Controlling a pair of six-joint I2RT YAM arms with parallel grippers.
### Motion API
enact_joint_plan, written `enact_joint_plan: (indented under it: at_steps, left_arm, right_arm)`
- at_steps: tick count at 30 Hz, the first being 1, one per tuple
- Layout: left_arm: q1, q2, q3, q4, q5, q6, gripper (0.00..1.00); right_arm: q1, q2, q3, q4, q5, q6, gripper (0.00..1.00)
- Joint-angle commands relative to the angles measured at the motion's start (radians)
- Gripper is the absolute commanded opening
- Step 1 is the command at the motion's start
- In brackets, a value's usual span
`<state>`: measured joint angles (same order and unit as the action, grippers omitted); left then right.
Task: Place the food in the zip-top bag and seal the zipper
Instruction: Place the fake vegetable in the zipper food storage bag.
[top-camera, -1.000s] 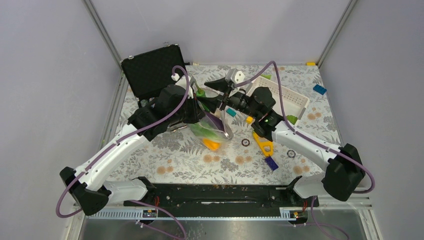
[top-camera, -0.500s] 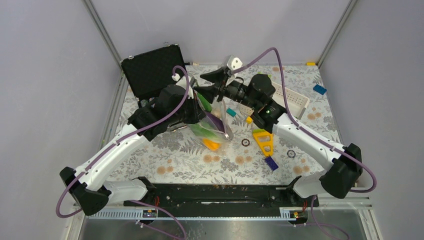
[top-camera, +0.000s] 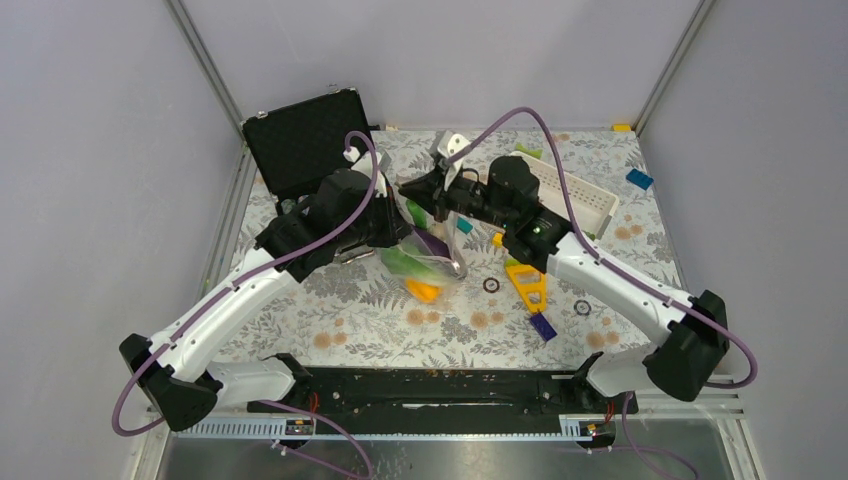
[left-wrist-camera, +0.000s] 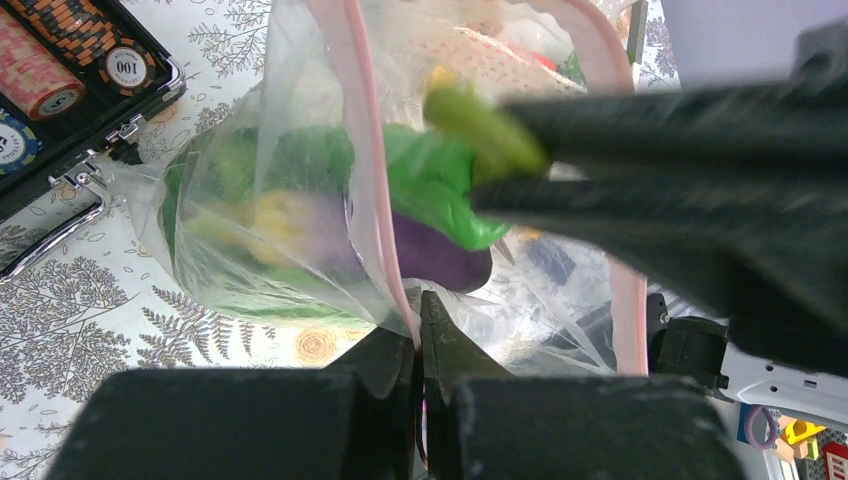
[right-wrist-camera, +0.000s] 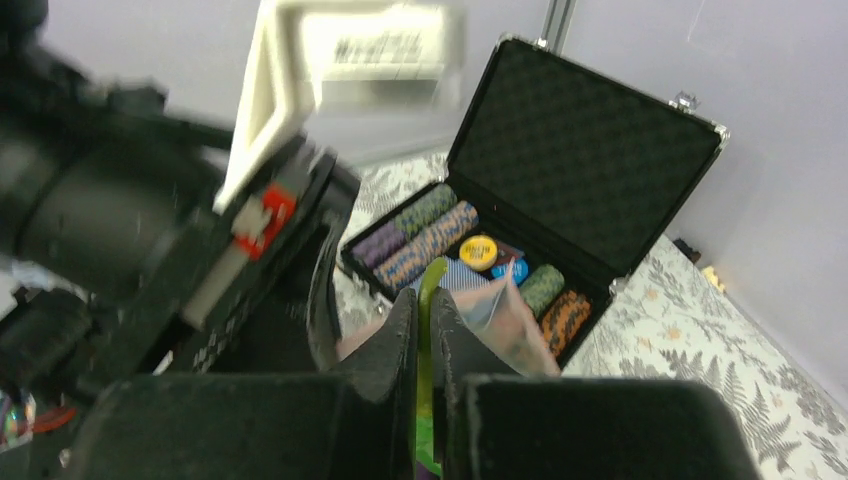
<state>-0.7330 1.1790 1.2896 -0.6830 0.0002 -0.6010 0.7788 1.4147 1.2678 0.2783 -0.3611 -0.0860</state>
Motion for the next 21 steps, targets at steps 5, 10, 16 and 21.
enact_joint_plan:
  at_steps: [5, 10, 16, 21]
  left_arm:
    - [-0.001, -0.041, 0.029, 0.045, 0.004, -0.013, 0.0]
    - [-0.001, -0.037, 0.037, 0.05, 0.004, -0.02, 0.0]
    - [0.0, -0.038, 0.043, 0.049, -0.027, -0.017, 0.0]
    - [0.0, -0.027, 0.048, 0.051, -0.014, -0.017, 0.0]
  right_arm:
    - [0.021, -0.1, -0.132, -0.201, -0.005, -0.239, 0.0]
    - [0.025, -0.053, 0.013, -0.532, 0.026, -0.373, 0.0]
    - [0.027, -0.052, 0.042, -0.756, -0.029, -0.492, 0.0]
    - [0.028, -0.037, 0.093, -0.969, -0.088, -0.571, 0.07]
